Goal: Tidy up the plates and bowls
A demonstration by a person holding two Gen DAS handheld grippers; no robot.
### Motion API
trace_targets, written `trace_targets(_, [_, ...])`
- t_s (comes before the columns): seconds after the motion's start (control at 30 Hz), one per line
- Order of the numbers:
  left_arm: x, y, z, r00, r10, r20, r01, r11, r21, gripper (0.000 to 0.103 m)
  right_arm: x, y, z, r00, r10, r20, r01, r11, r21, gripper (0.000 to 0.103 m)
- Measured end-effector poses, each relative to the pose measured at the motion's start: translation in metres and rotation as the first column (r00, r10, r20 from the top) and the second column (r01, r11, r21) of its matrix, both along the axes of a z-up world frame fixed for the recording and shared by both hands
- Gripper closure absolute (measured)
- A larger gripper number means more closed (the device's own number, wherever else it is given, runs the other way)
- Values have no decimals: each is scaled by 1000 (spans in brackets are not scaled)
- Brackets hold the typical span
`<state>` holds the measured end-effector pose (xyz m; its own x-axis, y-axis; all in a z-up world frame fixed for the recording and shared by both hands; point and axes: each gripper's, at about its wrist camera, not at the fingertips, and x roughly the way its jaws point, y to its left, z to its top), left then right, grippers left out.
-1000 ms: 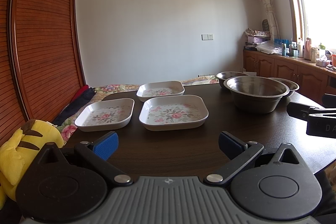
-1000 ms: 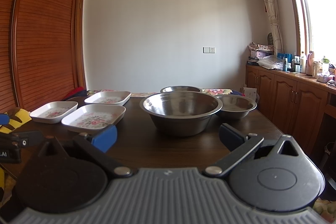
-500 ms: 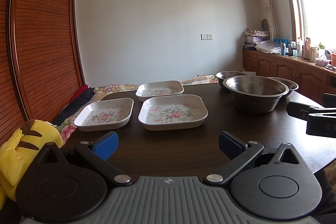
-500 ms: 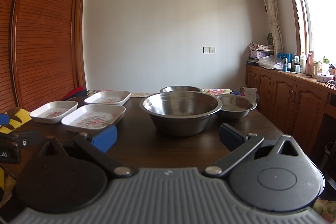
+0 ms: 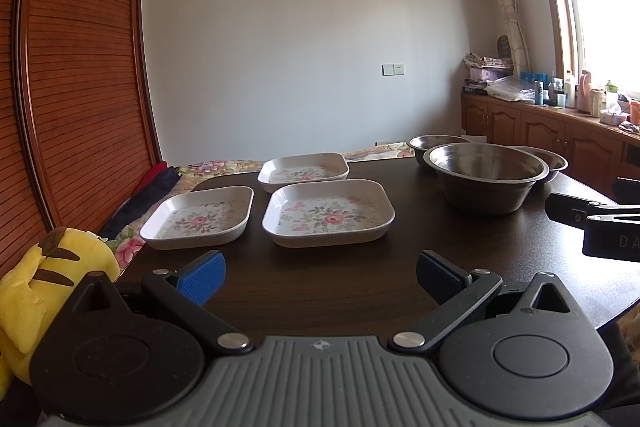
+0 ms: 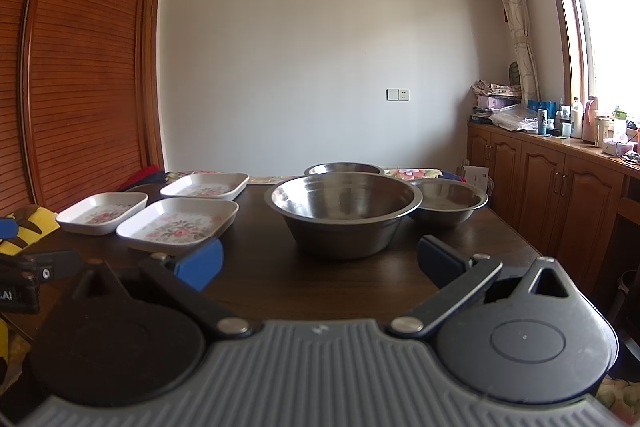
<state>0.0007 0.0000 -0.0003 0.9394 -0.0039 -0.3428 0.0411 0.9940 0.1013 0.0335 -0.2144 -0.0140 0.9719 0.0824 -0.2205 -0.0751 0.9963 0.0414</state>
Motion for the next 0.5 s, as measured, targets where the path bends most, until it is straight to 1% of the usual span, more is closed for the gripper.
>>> trace_targets(0.5, [-3,-2,-1,1000,-2,-5,2,1000,0,0,2,5,-2,1000,12,-4,-12,1000,-5,0])
